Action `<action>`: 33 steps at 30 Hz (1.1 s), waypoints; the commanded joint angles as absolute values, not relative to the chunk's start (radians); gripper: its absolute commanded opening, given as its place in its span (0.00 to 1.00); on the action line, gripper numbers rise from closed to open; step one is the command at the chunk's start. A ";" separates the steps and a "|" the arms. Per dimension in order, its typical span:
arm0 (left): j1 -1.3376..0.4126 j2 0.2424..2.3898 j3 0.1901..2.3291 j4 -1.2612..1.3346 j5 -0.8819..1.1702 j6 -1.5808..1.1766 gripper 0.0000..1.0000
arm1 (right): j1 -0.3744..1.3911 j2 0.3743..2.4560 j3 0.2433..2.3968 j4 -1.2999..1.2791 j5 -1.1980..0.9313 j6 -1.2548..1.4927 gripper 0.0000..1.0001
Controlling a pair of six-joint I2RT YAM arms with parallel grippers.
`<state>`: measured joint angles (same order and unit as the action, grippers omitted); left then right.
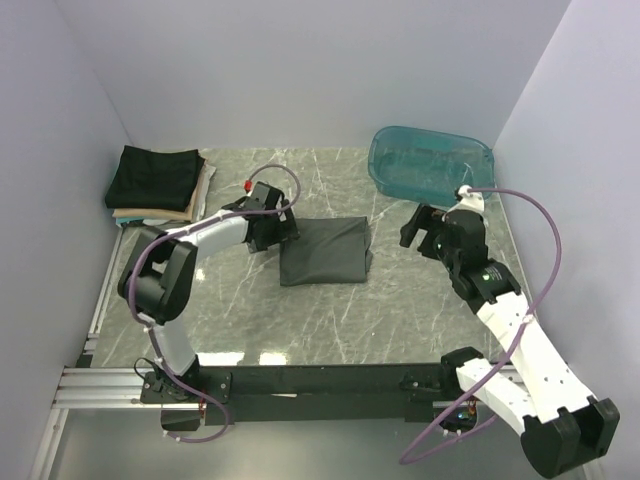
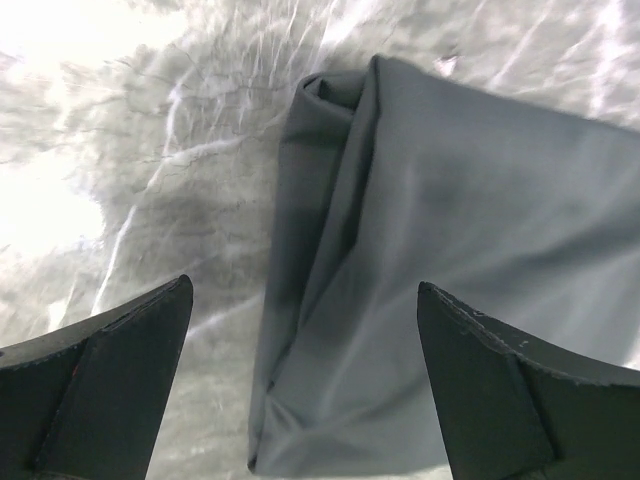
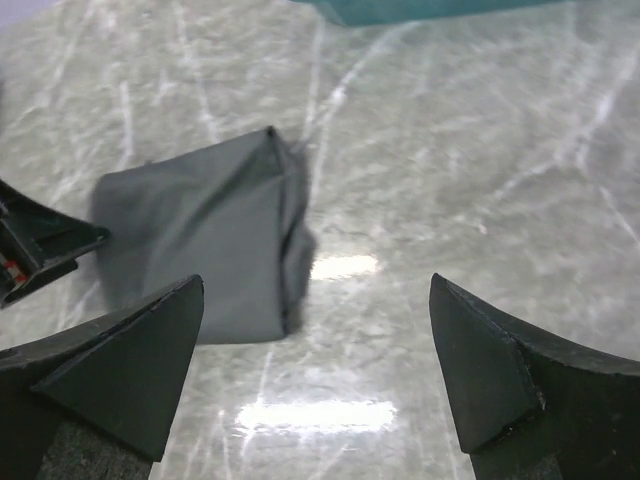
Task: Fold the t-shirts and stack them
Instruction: Neatly place the folded tshirt to the corner
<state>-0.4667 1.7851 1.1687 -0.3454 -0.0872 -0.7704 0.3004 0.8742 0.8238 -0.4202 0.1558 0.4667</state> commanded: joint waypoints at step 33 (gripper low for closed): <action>-0.555 2.037 1.428 -0.469 -0.311 -0.579 0.01 | 0.271 0.839 0.703 -0.400 0.376 0.477 1.00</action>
<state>-0.5583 2.0289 1.4094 -0.3855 -0.1719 -0.6441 0.2775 0.8394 0.7105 -0.4309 0.3481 0.4808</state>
